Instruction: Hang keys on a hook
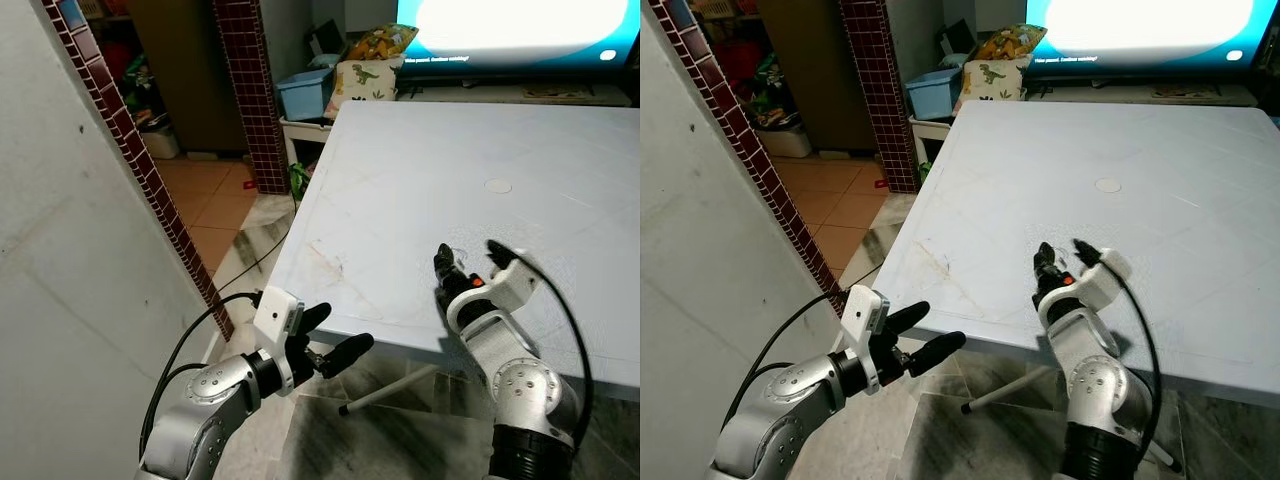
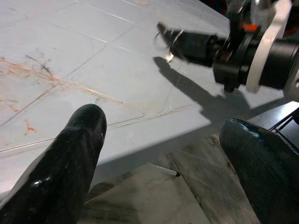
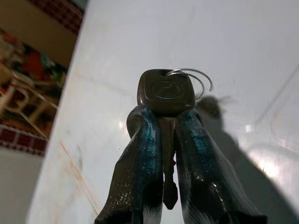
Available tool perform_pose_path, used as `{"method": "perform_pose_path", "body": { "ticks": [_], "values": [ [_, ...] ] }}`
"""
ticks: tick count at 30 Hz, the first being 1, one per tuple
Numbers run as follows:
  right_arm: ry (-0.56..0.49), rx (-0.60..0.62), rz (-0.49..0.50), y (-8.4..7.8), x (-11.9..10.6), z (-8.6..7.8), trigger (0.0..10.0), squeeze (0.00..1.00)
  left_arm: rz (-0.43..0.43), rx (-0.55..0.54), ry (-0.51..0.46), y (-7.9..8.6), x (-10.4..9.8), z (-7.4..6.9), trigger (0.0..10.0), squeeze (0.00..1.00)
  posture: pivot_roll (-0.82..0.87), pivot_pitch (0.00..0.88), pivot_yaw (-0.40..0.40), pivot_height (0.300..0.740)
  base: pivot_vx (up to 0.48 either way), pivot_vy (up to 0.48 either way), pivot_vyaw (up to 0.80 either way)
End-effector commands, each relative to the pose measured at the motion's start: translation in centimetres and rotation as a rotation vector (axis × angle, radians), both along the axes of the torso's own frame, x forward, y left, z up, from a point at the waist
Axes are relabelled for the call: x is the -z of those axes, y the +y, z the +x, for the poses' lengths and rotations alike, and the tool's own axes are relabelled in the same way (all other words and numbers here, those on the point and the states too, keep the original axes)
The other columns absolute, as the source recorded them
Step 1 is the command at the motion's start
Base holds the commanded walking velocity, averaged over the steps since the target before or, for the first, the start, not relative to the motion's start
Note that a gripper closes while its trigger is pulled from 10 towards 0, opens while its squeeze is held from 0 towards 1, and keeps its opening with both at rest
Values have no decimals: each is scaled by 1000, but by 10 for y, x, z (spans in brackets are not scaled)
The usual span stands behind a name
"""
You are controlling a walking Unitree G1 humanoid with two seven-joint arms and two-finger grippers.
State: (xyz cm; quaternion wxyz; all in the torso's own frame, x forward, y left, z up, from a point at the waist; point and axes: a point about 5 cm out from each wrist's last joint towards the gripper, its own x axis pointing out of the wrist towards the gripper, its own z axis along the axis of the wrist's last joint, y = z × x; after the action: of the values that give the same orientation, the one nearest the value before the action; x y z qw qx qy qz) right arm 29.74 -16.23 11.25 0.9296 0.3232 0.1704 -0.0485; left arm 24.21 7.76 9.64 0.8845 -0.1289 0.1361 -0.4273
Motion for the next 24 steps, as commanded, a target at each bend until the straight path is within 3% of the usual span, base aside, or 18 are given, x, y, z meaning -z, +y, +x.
{"method": "perform_pose_path", "body": {
  "ticks": [1, 5, 9, 12, 14, 15, 24],
  "values": [
    [30, 7, -13, 2, 3, -1, 10000, 0, 20, -5, -11, 2, -1, 2, 10000, 0, -73, 0, 116, 740, 0, 0, 0],
    [35, -15, -6, 3, 4, -2, 10000, 0, 19, -5, -10, 1, 0, 1, 10000, 0, -73, 0, 116, 740, 0, 0, 0],
    [10, -118, -116, 13, 0, -3, 10000, 0, 19, -4, -10, 1, 0, 1, 10000, 0, -74, 0, 116, 740, 0, 0, 0],
    [16, -227, -324, 17, 1, -3, 10000, 0, 18, -2, -10, 1, 0, 1, 10000, 0, -74, 0, 116, 740, 0, 0, 0],
    [17, -237, -332, 18, 1, -4, 10000, 0, 18, -2, -10, 1, 0, 1, 10000, 0, -77, 0, 116, 740, 0, 0, 0],
    [12, -237, -330, 18, 0, -4, 10000, 1000, 18, -1, -10, 0, 0, 1, 10000, 0, -77, 0, 116, 740, 0, 0, 0],
    [78, -198, -426, 11, 9, -11, 10000, 1000, 17, 0, -7, 0, 1, 1, 10000, 0, -77, 0, 114, 740, 0, 0, 0]
  ]
}}
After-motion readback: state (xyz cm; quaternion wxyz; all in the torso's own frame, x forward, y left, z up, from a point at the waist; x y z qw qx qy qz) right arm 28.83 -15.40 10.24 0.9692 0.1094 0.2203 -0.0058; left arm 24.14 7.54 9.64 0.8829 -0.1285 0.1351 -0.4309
